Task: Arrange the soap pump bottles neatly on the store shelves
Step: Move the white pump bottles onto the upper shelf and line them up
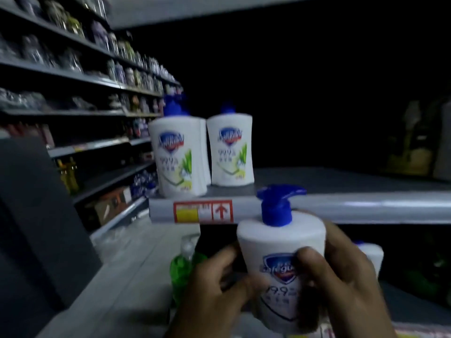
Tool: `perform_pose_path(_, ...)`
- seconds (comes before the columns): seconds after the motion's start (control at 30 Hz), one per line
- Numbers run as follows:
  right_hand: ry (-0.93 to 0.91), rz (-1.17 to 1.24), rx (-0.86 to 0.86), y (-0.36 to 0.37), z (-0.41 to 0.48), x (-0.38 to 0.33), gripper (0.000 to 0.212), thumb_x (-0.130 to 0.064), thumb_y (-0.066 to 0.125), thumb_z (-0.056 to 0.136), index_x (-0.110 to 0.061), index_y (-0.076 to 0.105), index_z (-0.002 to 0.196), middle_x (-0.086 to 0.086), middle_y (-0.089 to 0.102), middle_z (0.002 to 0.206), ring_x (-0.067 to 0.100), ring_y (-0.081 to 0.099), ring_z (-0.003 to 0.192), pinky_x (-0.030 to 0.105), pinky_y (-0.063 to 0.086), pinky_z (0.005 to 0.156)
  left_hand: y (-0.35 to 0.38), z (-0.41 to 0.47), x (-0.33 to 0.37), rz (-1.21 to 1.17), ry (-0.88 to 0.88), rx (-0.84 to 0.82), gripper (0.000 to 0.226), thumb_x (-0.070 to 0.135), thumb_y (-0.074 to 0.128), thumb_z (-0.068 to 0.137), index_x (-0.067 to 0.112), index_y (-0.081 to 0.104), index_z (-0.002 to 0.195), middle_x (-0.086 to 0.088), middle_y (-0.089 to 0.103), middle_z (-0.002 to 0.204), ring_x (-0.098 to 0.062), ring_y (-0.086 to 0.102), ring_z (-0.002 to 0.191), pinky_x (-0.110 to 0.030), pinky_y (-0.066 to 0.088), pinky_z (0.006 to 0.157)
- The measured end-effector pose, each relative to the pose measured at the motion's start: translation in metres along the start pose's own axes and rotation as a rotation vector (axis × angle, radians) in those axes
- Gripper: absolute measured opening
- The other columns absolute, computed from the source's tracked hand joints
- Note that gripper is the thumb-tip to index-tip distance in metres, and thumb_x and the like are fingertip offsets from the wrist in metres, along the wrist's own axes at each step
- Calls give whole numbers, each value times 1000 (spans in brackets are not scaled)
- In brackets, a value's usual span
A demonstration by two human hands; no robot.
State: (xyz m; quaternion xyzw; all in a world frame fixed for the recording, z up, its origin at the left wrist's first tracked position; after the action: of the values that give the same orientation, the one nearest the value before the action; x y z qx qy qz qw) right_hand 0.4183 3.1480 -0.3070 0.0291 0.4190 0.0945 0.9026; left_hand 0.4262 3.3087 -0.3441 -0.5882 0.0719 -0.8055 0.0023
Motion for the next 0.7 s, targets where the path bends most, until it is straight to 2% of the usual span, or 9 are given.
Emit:
perform_pose_path(0.07,-132,1,29,-1,29,-30,34,-24,64,74,-39,69,105,-7,75,98,3,70,86,13,52,68,0,17,46,20,161,45,42,38,86,62,47,70,100,17,72,103,-3,67,100,-28,53,85)
perform_pose_path(0.1,-199,-9,41,-3,45,-42,31,-24,62,77,-36,69,105,-9,74,98,1,68,86,12,50,68,2,26,68,28,248,53,42,40,84,67,46,68,105,17,72,106,-3,67,102,-28,54,85)
perform_pose_path(0.2,-343,-57,14,0,90,-68,29,-23,51,89,-23,62,116,-10,71,100,-3,63,88,11,47,71,5,54,117,80,448,81,33,25,68,85,34,63,117,15,70,110,-3,65,103,-22,54,81)
perform_pose_path(0.27,-367,-96,-49,6,116,-73,35,-23,45,92,-16,54,125,-5,67,108,3,64,95,16,50,75,2,73,136,121,522,110,33,17,61,91,33,58,119,14,69,112,0,63,105,-17,52,82)
perform_pose_path(0.33,-329,-125,-91,9,136,-65,37,-26,45,93,-19,50,129,-2,64,115,10,64,102,22,54,78,-1,93,139,158,514,128,32,14,57,93,37,54,116,14,67,113,1,61,106,-17,51,84)
perform_pose_path(0.4,-257,-122,-102,11,149,-48,34,-30,48,96,-24,49,130,-2,63,116,11,64,103,25,55,80,-7,109,129,199,469,165,31,17,57,94,40,53,115,13,66,113,-1,61,106,-26,52,89)
perform_pose_path(0.5,-91,-72,-109,13,156,-15,38,-34,46,91,-24,53,127,2,68,112,17,67,102,31,57,81,-16,119,107,264,403,224,29,20,58,94,35,55,119,10,67,114,-6,62,106,-40,52,93)
perform_pose_path(0.6,11,-111,-127,15,158,5,27,-26,43,99,-24,55,123,3,71,107,20,69,100,36,58,83,-25,115,97,378,378,310,37,23,56,95,32,51,130,8,66,117,-8,62,106,-35,52,92)
perform_pose_path(0.7,27,-305,-210,13,158,12,31,-20,54,96,-32,51,124,-9,69,109,7,68,96,29,57,80,-31,103,99,542,412,374,50,24,57,94,35,42,141,12,64,119,-3,60,105,-22,49,92)
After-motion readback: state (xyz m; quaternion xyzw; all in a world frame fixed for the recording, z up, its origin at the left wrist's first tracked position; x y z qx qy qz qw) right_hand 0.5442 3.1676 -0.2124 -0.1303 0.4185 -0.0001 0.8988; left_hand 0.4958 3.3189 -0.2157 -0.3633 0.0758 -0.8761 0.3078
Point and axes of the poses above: each hand's wrist, its own z-axis towards the middle knuckle, its own y-axis out of the palm, x = y × z, the point moved 8 cm from there along z, towards the middle knuckle
